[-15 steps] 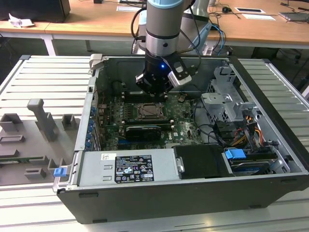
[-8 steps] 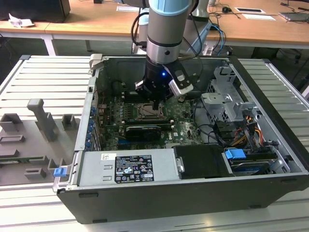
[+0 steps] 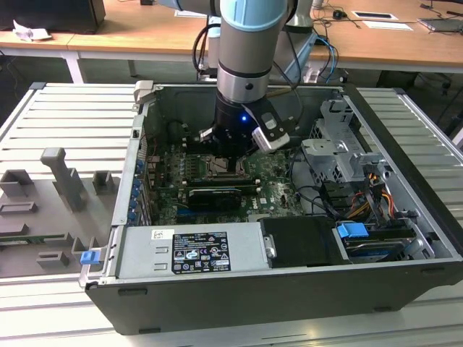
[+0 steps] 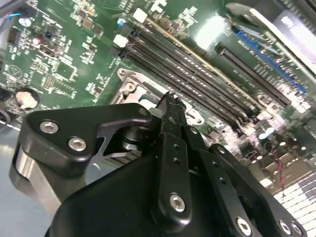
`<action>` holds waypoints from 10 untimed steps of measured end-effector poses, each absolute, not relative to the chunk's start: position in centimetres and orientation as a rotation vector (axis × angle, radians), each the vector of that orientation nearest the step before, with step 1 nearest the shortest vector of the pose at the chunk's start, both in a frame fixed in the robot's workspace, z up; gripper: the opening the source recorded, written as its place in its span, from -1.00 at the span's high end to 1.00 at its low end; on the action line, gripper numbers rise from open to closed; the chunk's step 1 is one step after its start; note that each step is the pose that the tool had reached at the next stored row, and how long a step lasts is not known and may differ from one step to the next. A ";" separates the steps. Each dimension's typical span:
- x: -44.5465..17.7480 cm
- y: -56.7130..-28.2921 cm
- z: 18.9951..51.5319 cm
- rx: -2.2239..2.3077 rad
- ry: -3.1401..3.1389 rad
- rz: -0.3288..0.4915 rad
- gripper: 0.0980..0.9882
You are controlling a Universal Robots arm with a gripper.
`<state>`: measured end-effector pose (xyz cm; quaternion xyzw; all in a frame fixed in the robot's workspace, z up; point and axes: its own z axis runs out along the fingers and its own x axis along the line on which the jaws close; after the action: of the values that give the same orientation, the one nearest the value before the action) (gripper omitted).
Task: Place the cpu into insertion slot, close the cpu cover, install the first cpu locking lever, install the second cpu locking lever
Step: 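Install the second cpu locking lever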
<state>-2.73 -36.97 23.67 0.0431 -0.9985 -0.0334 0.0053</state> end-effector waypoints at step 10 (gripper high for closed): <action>-5.4 -37.0 22.5 0.164 -3.124 -0.109 0.98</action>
<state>-5.41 -37.03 22.47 0.0524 -0.9980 -0.0347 0.0056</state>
